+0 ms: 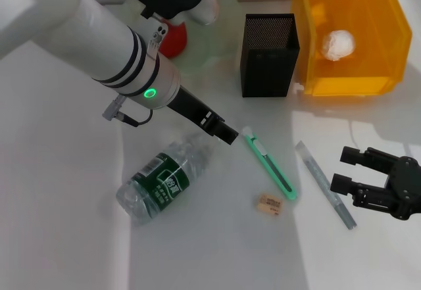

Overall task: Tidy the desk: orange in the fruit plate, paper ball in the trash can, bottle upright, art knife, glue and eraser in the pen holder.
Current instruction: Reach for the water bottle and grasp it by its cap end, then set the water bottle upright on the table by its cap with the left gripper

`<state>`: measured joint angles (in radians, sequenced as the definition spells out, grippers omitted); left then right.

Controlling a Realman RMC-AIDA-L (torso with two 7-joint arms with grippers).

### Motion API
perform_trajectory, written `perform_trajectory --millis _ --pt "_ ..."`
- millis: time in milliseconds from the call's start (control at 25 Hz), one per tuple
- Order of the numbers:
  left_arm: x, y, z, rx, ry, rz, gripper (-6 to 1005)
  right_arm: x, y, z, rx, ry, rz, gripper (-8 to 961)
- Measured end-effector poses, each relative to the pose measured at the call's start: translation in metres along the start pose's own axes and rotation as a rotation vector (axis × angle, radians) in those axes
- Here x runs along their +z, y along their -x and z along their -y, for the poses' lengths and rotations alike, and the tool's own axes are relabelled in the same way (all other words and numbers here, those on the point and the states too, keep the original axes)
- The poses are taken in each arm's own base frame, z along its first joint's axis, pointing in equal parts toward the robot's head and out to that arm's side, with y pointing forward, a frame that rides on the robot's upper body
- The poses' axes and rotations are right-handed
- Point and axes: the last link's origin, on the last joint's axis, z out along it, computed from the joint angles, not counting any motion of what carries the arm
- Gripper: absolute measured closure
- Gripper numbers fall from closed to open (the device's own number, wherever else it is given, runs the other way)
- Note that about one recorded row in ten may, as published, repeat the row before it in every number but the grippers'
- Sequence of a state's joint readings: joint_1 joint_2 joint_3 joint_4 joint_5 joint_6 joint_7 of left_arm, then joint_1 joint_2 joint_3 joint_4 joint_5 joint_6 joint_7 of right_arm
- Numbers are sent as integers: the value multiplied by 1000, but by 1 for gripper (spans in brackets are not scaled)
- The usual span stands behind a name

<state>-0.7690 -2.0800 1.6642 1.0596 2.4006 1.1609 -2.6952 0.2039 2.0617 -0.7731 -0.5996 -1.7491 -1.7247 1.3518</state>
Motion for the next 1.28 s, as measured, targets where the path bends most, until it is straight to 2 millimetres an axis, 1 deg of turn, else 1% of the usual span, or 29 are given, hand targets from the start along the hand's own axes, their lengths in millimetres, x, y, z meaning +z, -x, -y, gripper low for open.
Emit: perform_trajectory --millis 680,1000,1200,1280 --pt "18 10 -3 21 -12 52 141 3 -3 3 -2 -22 -6 136" --pt "17 8 -4 21 -12 45 146 6 -7 5 4 -30 -6 136" --pt "17 8 -6 32 -12 47 255 7 -7 6 6 -38 -6 135" --pt "17 7 -7 42 -10 49 341 7 -7 6 6 -41 -6 135"
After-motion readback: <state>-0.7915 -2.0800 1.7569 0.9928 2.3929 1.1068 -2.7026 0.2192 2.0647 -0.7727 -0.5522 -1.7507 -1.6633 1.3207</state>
